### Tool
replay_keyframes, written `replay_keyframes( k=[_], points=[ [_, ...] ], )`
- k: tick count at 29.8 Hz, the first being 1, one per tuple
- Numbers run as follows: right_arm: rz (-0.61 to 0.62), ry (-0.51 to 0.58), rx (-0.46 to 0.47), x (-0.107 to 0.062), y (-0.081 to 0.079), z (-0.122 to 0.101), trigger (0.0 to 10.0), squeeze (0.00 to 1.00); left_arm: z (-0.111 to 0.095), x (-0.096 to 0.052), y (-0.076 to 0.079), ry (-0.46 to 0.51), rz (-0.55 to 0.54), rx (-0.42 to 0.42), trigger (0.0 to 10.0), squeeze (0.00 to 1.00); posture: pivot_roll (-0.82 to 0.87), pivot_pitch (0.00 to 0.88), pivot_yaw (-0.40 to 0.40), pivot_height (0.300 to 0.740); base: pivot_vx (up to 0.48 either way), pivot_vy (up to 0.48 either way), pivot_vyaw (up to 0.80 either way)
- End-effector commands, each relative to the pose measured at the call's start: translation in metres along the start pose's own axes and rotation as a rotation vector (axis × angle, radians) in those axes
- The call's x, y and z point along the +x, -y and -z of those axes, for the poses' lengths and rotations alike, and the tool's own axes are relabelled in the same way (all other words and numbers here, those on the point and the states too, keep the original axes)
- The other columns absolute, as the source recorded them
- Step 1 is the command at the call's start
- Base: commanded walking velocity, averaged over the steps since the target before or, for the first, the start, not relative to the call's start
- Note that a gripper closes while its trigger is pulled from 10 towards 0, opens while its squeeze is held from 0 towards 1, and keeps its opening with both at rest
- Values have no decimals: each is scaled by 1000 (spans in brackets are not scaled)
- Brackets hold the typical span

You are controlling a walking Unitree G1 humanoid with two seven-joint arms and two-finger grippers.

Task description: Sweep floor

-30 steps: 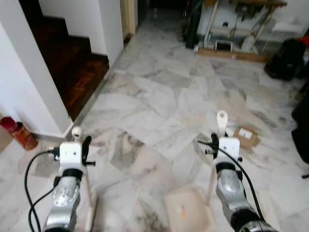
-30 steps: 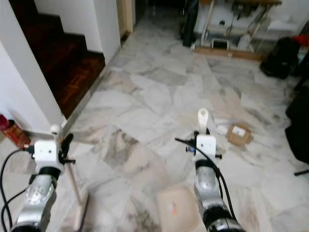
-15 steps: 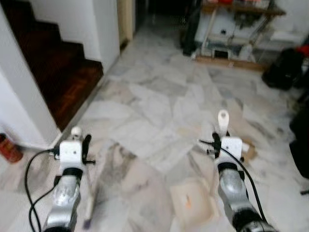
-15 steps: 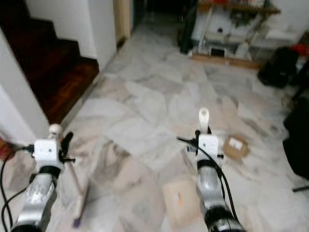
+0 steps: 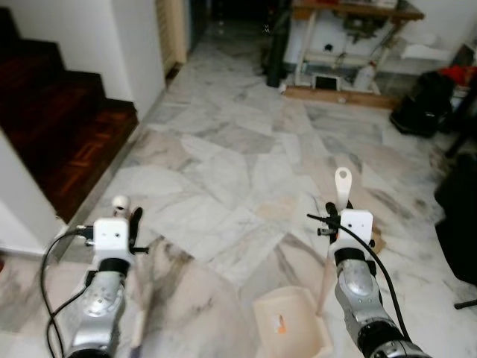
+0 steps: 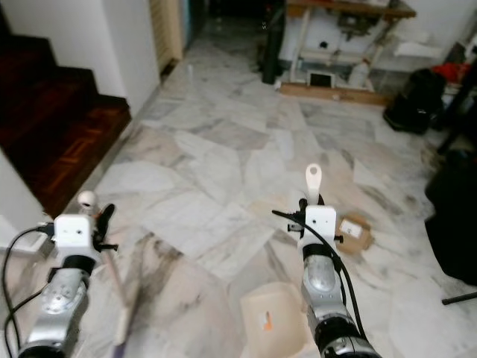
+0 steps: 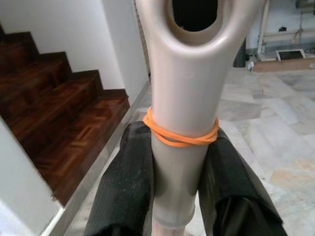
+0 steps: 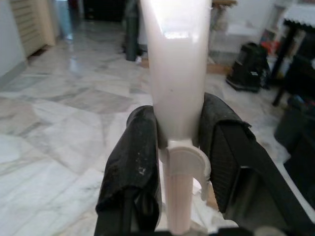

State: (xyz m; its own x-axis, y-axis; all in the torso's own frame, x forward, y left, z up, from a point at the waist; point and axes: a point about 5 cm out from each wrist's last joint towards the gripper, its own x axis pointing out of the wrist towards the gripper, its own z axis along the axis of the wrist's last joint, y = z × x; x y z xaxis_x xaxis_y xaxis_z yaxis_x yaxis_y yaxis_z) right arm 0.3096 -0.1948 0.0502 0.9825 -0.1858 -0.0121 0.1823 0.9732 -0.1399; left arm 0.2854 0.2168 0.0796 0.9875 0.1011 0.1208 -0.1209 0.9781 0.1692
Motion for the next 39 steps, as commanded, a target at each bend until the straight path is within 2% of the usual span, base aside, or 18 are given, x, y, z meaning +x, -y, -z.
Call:
replay_keyframes(
  k=[1, 34, 39],
  points=[
    [13, 50, 9, 6, 3, -11, 10000, 0, -8, 3, 11, 44, 24, -27, 10000, 0, 65, 0, -33, 740, 375, 0, 0],
    [7, 28, 19, 6, 1, -8, 10000, 0, -7, 4, 11, 41, 43, -30, 10000, 0, 61, 0, -26, 740, 368, 0, 0],
    [7, 21, 20, 6, 1, -8, 10000, 0, -7, 4, 12, 42, 44, -27, 10000, 0, 62, 0, -26, 740, 363, 0, -764]
  ],
)
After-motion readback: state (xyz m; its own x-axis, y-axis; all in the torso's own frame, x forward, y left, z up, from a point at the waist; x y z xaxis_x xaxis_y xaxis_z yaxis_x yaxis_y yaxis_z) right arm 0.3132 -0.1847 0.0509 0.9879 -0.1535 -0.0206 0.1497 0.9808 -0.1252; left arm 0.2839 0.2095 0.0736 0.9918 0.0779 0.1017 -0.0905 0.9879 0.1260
